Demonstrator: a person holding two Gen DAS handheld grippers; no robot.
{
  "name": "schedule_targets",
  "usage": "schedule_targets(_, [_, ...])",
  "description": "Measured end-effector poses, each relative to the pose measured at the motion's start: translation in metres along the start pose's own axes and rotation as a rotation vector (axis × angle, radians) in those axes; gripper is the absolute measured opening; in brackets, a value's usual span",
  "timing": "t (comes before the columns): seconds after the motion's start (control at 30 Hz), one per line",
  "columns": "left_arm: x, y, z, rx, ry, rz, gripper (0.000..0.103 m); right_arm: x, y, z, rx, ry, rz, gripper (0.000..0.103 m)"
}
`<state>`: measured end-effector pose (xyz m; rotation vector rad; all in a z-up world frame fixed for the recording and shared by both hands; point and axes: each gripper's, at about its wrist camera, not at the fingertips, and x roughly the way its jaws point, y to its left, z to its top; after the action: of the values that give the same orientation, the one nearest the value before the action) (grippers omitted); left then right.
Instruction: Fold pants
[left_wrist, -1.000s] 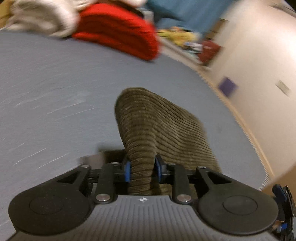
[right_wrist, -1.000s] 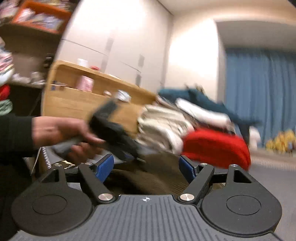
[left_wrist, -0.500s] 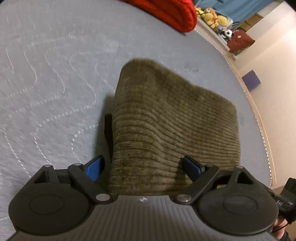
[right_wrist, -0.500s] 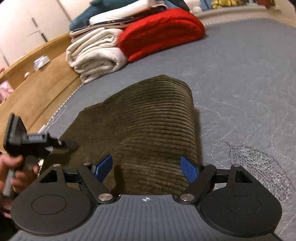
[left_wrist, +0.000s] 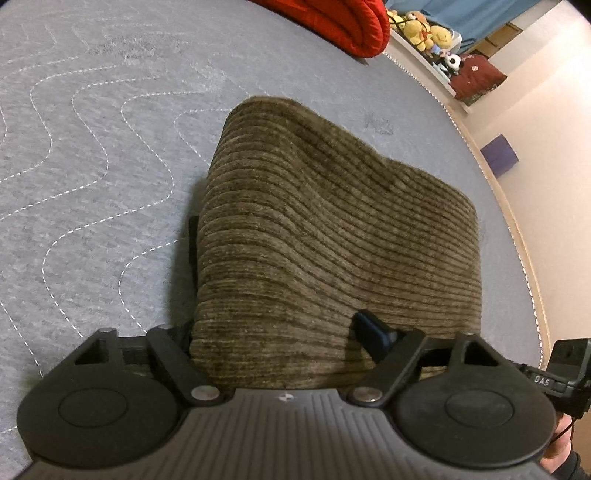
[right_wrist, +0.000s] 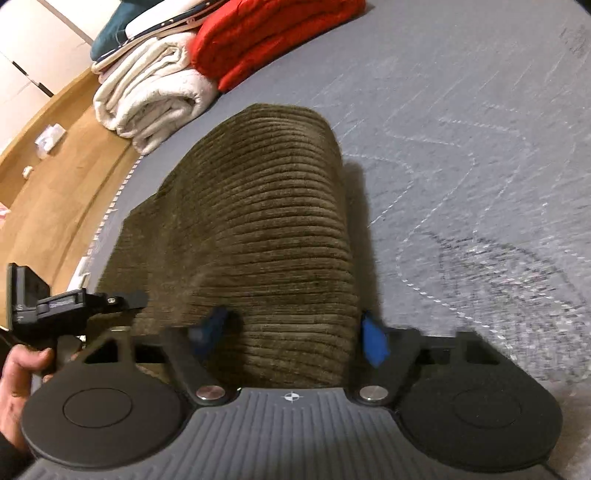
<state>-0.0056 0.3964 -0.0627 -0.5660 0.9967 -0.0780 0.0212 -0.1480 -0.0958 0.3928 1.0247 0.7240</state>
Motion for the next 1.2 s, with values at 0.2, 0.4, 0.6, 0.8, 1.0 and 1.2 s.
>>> schedule_targets(0.2, [-0.014, -0.023, -0.002, 0.065, -0.055, 0.045, 0.053, -0.016, 0.011, 0.014, -0.026, -0.037, 0.002, 0.023])
schedule_targets(0.4, [-0.010, -0.079, 0.006, 0.121, -0.126, -0.040, 0.047, -0.077, 0.022, 0.046, -0.082, -0.173, 0.042, 0.021])
schedule_targets(0.6, [0.012, -0.152, 0.022, 0.181, -0.217, -0.155, 0.047, -0.140, -0.010, 0.094, -0.122, -0.266, -0.006, 0.021])
schedule_targets(0.8, [0.059, -0.200, 0.034, 0.199, -0.193, -0.163, 0.063, -0.167, -0.062, 0.139, -0.173, -0.314, -0.063, 0.027])
schedule_targets(1.0, [0.080, -0.234, 0.024, 0.349, -0.283, 0.170, 0.072, -0.144, -0.135, 0.136, -0.084, -0.354, -0.440, 0.047])
schedule_targets(1.2, [0.081, -0.255, -0.004, 0.575, -0.214, 0.070, 0.053, -0.121, -0.104, 0.108, -0.344, -0.253, -0.321, 0.046])
